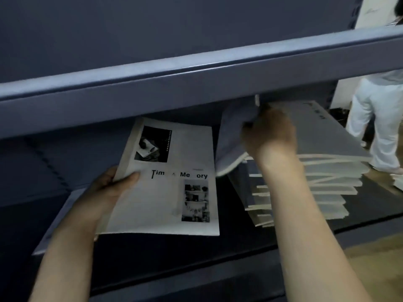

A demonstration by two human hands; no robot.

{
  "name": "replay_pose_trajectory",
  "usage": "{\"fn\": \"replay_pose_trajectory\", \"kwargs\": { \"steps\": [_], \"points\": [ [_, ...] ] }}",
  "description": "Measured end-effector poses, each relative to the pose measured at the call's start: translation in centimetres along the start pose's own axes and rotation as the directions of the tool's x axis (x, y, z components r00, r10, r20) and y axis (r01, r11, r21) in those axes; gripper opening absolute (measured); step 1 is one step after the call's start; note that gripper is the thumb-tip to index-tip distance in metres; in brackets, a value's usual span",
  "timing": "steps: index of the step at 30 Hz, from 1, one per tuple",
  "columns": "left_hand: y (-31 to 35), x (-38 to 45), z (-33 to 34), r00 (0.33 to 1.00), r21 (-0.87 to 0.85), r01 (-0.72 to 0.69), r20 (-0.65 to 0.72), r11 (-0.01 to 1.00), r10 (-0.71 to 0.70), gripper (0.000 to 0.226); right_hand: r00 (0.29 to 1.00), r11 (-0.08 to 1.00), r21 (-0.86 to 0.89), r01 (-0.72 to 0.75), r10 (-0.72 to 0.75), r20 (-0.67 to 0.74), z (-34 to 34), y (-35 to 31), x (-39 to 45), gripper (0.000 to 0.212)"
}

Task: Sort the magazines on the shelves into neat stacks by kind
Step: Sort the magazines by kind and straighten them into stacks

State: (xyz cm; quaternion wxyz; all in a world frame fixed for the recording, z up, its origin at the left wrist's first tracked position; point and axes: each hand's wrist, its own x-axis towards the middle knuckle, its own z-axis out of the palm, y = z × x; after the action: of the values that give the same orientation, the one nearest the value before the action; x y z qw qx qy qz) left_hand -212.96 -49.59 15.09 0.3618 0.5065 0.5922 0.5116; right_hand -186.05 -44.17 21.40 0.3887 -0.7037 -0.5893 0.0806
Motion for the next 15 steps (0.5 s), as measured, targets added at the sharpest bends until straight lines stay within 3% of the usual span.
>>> {"fn": "replay_pose_trajectory", "kwargs": {
  "steps": [8, 15],
  "points": [
    [-3.1, -5.2, -4.9, 0.977, 0.09, 0.098, -0.198, 0.991, -0.079, 0.013, 0.946, 0.968, 0.062, 0.242, -0.249, 0.207, 6.6, -1.6, -4.4, 0.038],
    [-5.6, -7.9, -7.5, 0.951, 0.047, 0.175, -0.267, 0.983, -0.157, 0.013, 0.932, 0.952, 0.208, 0.223, -0.271, 0.241, 10.2, -1.3, -5.8, 0.033]
  ]
}}
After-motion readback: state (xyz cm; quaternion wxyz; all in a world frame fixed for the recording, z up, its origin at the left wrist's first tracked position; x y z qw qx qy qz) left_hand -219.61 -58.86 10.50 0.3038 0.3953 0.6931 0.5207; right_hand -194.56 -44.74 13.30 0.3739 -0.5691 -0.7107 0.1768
